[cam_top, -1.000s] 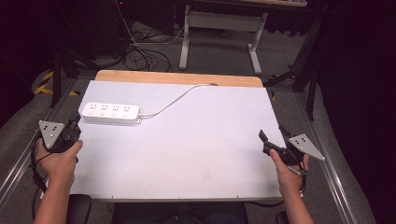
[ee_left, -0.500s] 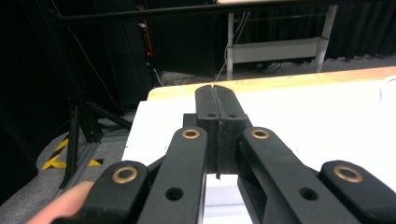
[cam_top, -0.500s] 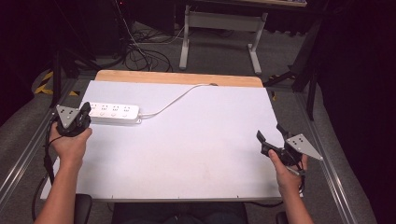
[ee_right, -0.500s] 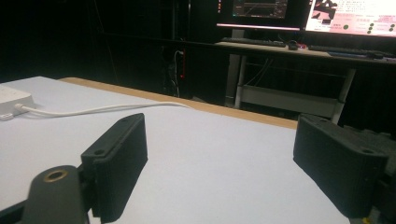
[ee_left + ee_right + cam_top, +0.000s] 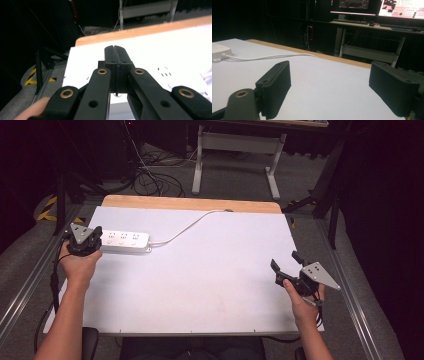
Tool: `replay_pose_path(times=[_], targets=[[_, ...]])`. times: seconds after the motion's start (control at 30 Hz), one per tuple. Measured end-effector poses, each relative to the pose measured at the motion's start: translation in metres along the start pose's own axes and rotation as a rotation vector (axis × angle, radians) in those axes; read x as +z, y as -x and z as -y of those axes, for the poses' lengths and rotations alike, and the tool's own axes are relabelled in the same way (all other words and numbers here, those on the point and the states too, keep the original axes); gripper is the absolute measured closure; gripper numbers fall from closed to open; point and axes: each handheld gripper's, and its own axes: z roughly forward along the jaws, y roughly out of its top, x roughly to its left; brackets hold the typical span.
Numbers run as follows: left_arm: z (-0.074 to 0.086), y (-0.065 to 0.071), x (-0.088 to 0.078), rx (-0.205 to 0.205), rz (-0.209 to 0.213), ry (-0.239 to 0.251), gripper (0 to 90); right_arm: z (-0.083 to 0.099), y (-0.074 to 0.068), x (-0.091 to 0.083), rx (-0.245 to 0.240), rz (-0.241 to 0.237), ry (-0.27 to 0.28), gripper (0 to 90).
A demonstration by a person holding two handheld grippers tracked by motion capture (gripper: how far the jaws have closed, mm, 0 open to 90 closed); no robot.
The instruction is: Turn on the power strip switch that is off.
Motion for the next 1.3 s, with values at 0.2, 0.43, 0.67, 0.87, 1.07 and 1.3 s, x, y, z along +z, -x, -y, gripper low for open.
replay_pose_path(times=[0.2,0.43,0.67,0.87,1.07,1.3], targets=[[-0.004,0.001,0.013,0.008,0.021,-0.096,89.9,0.000,-0.005,0.005,-0.024,-0.008,-0.014,18.1],[-0.007,-0.001,0.029,-0.010,0.045,-0.204,89.9,0.001,-0.004,0.006,-0.021,0.001,-0.023,18.1],[-0.004,-0.006,0.041,-0.032,0.053,-0.315,89.9,0.001,-0.003,0.005,-0.013,0.023,-0.025,17.7],[0.001,-0.009,0.048,-0.066,0.082,-0.369,89.8,0.001,-0.003,0.005,-0.003,0.017,-0.026,16.6],[0.001,-0.005,0.048,-0.060,0.072,-0.372,89.8,0.001,-0.004,0.006,-0.001,0.010,-0.025,16.6],[0.002,0.002,0.050,-0.060,0.080,-0.364,89.9,0.001,-0.002,0.004,0.027,0.022,-0.015,15.7]])
